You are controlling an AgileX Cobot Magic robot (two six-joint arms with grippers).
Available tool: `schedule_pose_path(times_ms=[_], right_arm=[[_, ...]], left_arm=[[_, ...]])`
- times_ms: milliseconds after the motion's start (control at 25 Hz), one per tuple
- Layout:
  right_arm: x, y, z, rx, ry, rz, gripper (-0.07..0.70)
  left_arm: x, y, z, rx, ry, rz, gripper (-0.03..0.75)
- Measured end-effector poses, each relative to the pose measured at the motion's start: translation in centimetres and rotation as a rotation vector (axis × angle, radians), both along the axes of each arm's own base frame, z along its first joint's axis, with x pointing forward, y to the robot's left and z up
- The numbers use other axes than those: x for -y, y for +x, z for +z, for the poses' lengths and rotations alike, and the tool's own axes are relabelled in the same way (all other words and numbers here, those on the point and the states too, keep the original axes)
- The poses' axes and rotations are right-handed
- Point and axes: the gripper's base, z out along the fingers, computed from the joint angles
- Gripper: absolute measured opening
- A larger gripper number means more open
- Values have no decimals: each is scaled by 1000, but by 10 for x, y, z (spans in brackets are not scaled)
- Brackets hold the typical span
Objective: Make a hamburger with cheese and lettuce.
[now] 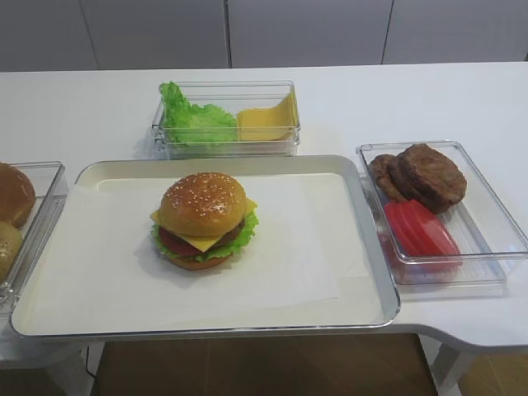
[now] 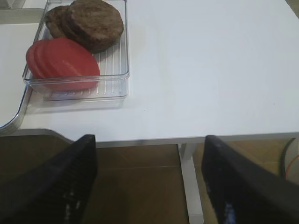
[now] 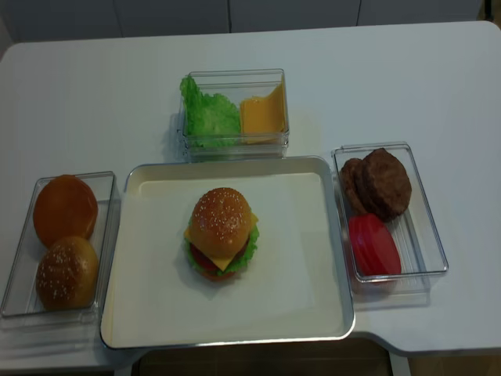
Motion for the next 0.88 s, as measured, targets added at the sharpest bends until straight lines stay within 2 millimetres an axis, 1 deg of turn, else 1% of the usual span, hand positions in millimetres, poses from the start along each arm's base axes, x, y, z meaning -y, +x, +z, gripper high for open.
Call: schedule_pose_path(times_ms=[480, 880], right_arm=[[0, 0, 0, 0, 0, 0, 532], [0, 0, 0, 0, 2, -1, 532]], left_arm=[[-1, 16, -35, -141, 9, -13, 307], [-2, 21, -36, -111, 14, -16, 302]])
